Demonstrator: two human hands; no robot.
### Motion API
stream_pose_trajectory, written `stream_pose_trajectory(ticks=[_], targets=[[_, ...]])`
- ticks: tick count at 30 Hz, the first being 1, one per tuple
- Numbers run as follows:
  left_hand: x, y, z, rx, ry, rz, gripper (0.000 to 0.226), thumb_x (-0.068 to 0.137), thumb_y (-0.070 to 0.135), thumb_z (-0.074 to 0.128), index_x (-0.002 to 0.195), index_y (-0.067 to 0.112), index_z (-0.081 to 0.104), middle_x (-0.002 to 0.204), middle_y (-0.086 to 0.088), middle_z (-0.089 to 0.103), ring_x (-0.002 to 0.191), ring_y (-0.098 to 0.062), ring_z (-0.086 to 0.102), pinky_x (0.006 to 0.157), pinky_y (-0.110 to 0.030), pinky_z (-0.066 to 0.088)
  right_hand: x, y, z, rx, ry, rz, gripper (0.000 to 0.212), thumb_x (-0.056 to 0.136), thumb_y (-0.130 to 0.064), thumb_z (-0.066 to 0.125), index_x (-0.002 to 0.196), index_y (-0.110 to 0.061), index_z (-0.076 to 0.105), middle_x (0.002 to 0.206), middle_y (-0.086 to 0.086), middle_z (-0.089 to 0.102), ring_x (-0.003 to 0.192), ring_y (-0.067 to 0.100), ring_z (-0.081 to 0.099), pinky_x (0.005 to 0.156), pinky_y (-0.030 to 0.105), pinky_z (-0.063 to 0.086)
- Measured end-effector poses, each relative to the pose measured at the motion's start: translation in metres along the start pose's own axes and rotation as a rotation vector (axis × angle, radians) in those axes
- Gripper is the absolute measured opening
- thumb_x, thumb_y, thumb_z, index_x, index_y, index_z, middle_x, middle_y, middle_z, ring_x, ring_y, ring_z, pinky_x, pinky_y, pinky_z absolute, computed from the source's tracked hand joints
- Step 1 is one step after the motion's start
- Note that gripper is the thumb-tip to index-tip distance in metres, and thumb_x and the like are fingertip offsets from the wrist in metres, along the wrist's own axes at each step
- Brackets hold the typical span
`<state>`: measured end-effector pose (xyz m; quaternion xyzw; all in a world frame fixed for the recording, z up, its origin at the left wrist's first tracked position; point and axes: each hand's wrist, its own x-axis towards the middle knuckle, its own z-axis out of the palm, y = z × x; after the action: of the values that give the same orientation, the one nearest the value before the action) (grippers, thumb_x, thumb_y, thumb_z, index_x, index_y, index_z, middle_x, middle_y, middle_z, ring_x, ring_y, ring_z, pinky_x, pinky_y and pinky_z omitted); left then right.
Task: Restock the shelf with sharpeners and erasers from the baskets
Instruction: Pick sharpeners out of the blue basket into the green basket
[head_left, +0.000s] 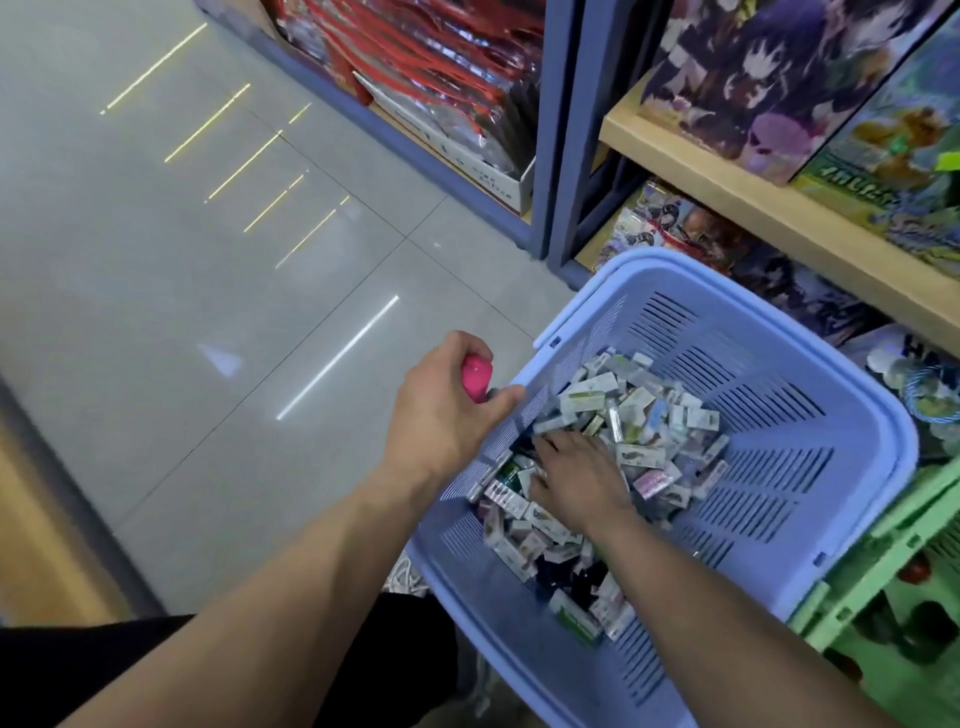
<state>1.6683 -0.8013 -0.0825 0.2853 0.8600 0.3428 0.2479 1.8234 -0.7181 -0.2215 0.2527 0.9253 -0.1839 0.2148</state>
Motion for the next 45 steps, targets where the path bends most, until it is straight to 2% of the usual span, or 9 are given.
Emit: stream_pose_trajectory(ticks=[3, 7, 11, 15, 20, 26, 34, 39, 45], targets=[[0.000, 0.003, -0.002, -0.005, -0.021, 0.000, 0.035, 0.080, 0.037, 0.085, 0.098, 0.032, 0.056, 0.086, 0.011, 0.058, 0.071, 0.006, 0.055, 0.062, -0.012, 0.041, 0.006, 0.005, -0.007, 0.016, -0.127, 0.020, 0.058, 0.101, -0.050, 0.044, 0.151, -0.024, 0.036, 0.145, 0.008, 0.047, 0.132, 0.030, 0.045, 0.107, 0.041, 0.035], [0.000, 0.005, -0.003, 0.009, -0.017, 0.010, 0.035, 0.081, 0.037, 0.084, 0.098, 0.032, 0.055, 0.087, 0.012, 0.058, 0.074, -0.004, 0.054, 0.068, -0.024, 0.047, 0.007, 0.006, -0.009, 0.165, -0.177, 0.011, 0.051, 0.101, -0.043, 0.047, 0.150, -0.031, 0.039, 0.139, 0.004, 0.057, 0.125, 0.029, 0.054, 0.103, 0.039, 0.041], [0.000, 0.005, -0.003, 0.017, -0.022, 0.010, 0.035, 0.080, 0.037, 0.084, 0.098, 0.032, 0.055, 0.086, 0.011, 0.059, 0.071, -0.002, 0.054, 0.068, -0.026, 0.046, 0.002, 0.002, -0.014, 0.447, -0.097, 0.096, 0.035, 0.089, -0.028, 0.060, 0.124, -0.031, 0.058, 0.113, -0.005, 0.072, 0.103, 0.023, 0.067, 0.090, 0.034, 0.050], [0.000, 0.007, -0.003, 0.023, -0.040, 0.012, 0.034, 0.081, 0.036, 0.083, 0.098, 0.032, 0.054, 0.086, 0.012, 0.057, 0.070, 0.011, 0.053, 0.064, -0.023, 0.041, 0.008, -0.013, -0.014, 0.330, -0.241, 0.052, 0.033, 0.087, -0.037, 0.063, 0.115, -0.030, 0.046, 0.113, -0.008, 0.066, 0.109, 0.021, 0.061, 0.104, 0.042, 0.033], [0.001, 0.009, -0.003, 0.041, -0.045, 0.014, 0.034, 0.081, 0.037, 0.083, 0.098, 0.032, 0.054, 0.086, 0.013, 0.056, 0.068, 0.009, 0.053, 0.066, -0.023, 0.044, 0.017, -0.021, -0.006, 0.377, -0.258, 0.092, 0.036, 0.085, -0.045, 0.066, 0.107, -0.020, 0.053, 0.107, -0.003, 0.065, 0.107, 0.025, 0.063, 0.096, 0.043, 0.048], [0.003, 0.011, -0.005, 0.057, -0.072, 0.042, 0.033, 0.082, 0.035, 0.082, 0.099, 0.029, 0.055, 0.089, 0.010, 0.056, 0.067, -0.002, 0.055, 0.070, -0.031, 0.051, 0.015, -0.021, 0.006, 0.418, -0.280, 0.118, 0.068, 0.080, -0.067, 0.066, 0.137, -0.031, 0.059, 0.141, 0.002, 0.058, 0.130, 0.029, 0.051, 0.099, 0.042, 0.048], [0.002, 0.013, -0.005, 0.079, -0.075, 0.058, 0.032, 0.083, 0.035, 0.081, 0.100, 0.027, 0.056, 0.096, 0.006, 0.059, 0.074, -0.011, 0.060, 0.075, -0.041, 0.055, 0.016, -0.027, 0.003, 0.459, -0.296, 0.151, 0.063, 0.087, -0.062, 0.063, 0.135, -0.023, 0.059, 0.139, 0.006, 0.059, 0.131, 0.033, 0.049, 0.097, 0.037, 0.042], [0.003, 0.013, -0.005, 0.091, -0.065, 0.065, 0.032, 0.081, 0.035, 0.081, 0.097, 0.029, 0.055, 0.092, 0.007, 0.059, 0.072, -0.010, 0.060, 0.075, -0.040, 0.054, 0.017, -0.030, 0.006, 0.489, -0.267, 0.181, 0.042, 0.087, -0.058, 0.061, 0.107, -0.021, 0.067, 0.106, 0.003, 0.071, 0.104, 0.029, 0.065, 0.078, 0.034, 0.049], [0.003, 0.012, -0.004, 0.109, -0.073, 0.073, 0.032, 0.081, 0.037, 0.081, 0.098, 0.029, 0.055, 0.092, 0.006, 0.059, 0.081, -0.022, 0.062, 0.075, -0.043, 0.054, 0.013, -0.028, 0.005, 0.488, -0.251, 0.138, 0.036, 0.089, -0.059, 0.062, 0.102, -0.026, 0.067, 0.100, -0.002, 0.069, 0.096, 0.023, 0.065, 0.075, 0.033, 0.050]])
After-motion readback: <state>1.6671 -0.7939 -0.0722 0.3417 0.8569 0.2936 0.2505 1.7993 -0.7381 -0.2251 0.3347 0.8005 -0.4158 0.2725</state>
